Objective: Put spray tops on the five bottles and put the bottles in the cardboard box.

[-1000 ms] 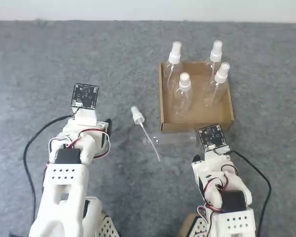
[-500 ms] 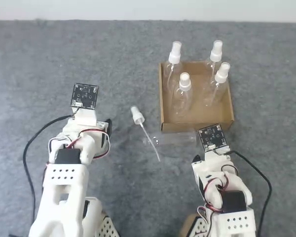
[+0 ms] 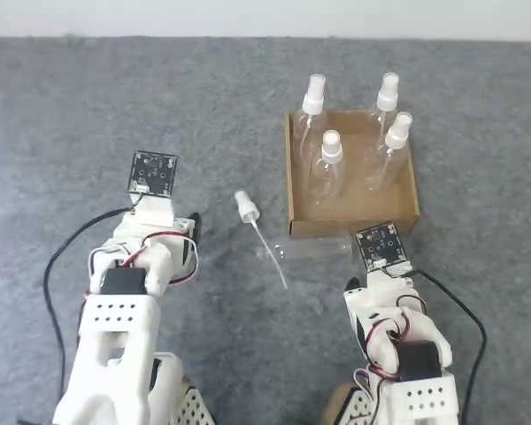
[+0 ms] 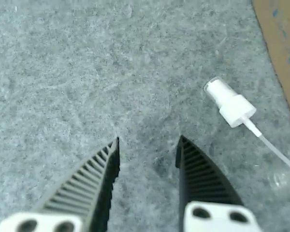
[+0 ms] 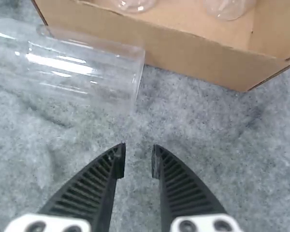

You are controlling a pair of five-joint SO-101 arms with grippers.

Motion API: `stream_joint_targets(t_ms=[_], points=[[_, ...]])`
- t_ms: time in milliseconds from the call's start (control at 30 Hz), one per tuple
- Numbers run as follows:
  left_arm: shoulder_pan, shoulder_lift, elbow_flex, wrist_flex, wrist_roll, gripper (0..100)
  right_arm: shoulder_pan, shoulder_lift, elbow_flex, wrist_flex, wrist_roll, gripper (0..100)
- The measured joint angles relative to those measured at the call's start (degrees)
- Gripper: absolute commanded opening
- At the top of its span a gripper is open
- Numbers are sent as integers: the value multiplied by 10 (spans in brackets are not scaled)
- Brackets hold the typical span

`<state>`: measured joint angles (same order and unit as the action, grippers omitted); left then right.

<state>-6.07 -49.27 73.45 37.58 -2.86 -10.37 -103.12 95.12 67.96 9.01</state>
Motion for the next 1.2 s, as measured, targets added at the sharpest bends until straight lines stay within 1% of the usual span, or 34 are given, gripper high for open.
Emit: stream_joint_targets(t_ms=[233, 500, 767, 867, 1100, 1133, 1200], points=[[0, 0, 1, -5, 0, 174, -7, 0, 0, 43, 0, 52], [0, 0, 1, -5, 0, 174, -126, 0, 0, 53, 0, 52], [0, 0, 1, -5, 0, 174, -215, 0, 0, 42, 0, 53], [0, 0, 1, -5, 0, 174, -210, 0, 0, 15, 0, 55], [0, 0, 1, -5, 0, 174, -130, 0, 0, -60, 4, 56], [0, 0, 1, -5, 0, 174, -120, 0, 0, -68, 16, 56], [0, 0, 1, -5, 0, 174, -102, 0, 0, -66, 63, 56]])
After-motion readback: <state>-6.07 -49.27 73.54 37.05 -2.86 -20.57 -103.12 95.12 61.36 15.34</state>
